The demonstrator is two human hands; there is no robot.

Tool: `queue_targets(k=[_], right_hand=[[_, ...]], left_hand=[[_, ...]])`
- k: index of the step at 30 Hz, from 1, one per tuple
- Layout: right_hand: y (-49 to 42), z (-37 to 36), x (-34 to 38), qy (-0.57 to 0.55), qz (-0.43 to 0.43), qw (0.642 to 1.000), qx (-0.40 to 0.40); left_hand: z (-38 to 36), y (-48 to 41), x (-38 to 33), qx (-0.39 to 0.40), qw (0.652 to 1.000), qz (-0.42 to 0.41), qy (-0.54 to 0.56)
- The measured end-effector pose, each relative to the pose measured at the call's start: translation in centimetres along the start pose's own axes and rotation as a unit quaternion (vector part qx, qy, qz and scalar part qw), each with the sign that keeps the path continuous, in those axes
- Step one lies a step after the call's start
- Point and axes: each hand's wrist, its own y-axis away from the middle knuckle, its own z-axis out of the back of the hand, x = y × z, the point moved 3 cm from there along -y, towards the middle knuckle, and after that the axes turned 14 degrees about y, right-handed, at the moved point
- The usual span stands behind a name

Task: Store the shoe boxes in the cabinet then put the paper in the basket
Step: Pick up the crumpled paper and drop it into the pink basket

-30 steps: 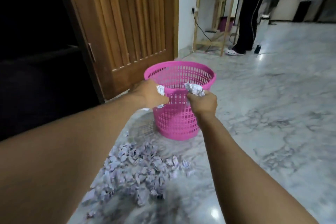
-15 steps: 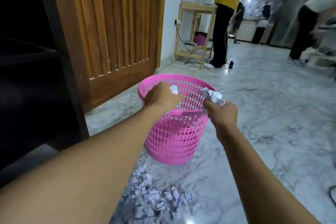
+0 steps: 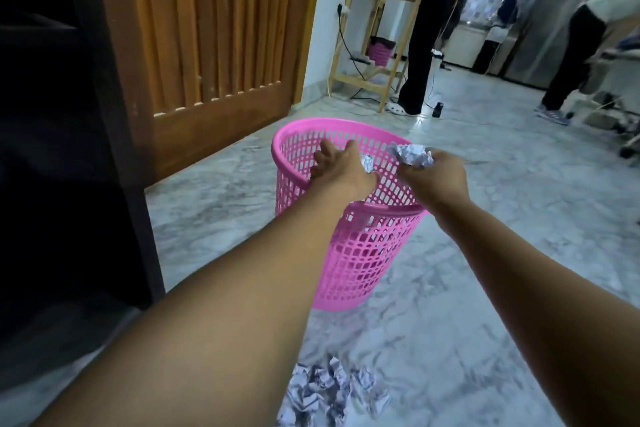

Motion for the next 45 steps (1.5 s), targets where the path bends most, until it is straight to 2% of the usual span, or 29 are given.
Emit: queue_targets(k=[4, 8, 12, 15, 17, 19, 23, 26, 29, 32, 34, 36, 41, 45], right_hand=[[-1.2, -2.0, 0.0, 0.052, 0.020, 0.997, 0.044], [-2.4, -3.9, -0.4, 0.107, 0.036, 0.987, 0.116], [-2.6, -4.5, -0.5, 0.153, 0.049, 0.980, 0.116], [-2.3, -4.2, -0.4, 0.152, 0.052, 0.977, 0.139], [-1.6, -3.8, -0.4, 0.164, 0.057, 0.974, 0.147], [-0.5, -3.2, -0.2, 0.169, 0.068, 0.976, 0.121], [3.8, -1.9, 0.6, 0.155, 0.094, 0.983, 0.001], [8.4, -1.8, 0.9, 0.110, 0.104, 0.986, -0.070], [13.9, -3.2, 0.3, 0.082, 0.147, 0.981, -0.095], [19.0, -6.1, -1.5, 0.070, 0.217, 0.972, -0.049], [21.8, -8.1, -2.8, 0.053, 0.258, 0.965, -0.007], [24.2, -10.0, -4.3, 0.039, 0.266, 0.963, 0.038], [29.3, -13.9, -8.1, 0.050, 0.279, 0.948, 0.147], [32.4, -15.7, -10.0, 0.113, 0.281, 0.928, 0.215]], left_hand=[[0.0, -0.7, 0.2, 0.035, 0.996, 0.067, -0.041], [0.4, -1.1, 0.3, -0.077, 0.996, 0.043, 0.023], [1.0, -1.5, 0.2, -0.189, 0.977, 0.022, 0.101], [1.4, -1.5, 0.3, -0.179, 0.977, 0.013, 0.114], [1.5, -1.1, 0.5, -0.151, 0.985, -0.024, 0.080], [1.8, -0.5, 0.9, -0.108, 0.991, -0.060, 0.046], [3.2, 1.9, 2.0, -0.015, 0.995, -0.098, -0.007], [4.3, 4.3, 3.2, 0.000, 0.993, -0.111, -0.050], [4.6, 7.6, 4.1, -0.025, 0.991, -0.120, -0.053], [4.2, 11.4, 6.1, -0.077, 0.991, -0.105, -0.042], [3.7, 14.0, 8.4, -0.061, 0.994, -0.072, -0.050], [3.3, 16.4, 11.3, -0.056, 0.997, -0.027, -0.043], [0.4, 24.4, 19.1, -0.106, 0.988, 0.103, -0.043], [-1.9, 31.6, 25.0, -0.169, 0.967, 0.178, -0.065]])
